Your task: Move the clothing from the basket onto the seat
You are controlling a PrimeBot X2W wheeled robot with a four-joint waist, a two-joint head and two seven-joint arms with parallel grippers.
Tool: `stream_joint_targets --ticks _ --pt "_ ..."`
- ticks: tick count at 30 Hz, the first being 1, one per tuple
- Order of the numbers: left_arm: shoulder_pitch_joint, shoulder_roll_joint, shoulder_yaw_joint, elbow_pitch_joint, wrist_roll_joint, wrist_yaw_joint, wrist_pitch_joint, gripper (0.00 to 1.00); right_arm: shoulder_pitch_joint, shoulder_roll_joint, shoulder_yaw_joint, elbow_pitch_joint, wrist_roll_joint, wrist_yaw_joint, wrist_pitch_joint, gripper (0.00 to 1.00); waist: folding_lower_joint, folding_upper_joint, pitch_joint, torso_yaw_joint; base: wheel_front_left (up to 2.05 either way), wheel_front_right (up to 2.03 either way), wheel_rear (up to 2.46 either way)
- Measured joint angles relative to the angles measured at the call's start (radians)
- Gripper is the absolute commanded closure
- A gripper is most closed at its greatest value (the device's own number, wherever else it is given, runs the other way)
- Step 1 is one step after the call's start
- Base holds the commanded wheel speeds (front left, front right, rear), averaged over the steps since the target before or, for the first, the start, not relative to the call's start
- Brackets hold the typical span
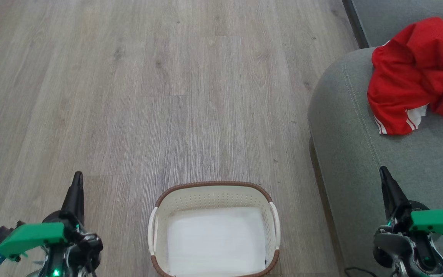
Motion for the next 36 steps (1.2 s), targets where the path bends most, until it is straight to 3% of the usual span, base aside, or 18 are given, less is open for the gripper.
stream_joint_targets --ticks 36 --pt "0.0 -0.002 0.001 0.0 0.0 0.0 0.001 1.0 0.0 0.0 0.0 0.0 0.0 0.0 0.0 1.0 0.0 0.0 0.0 0.0 0.0 0.0 0.0"
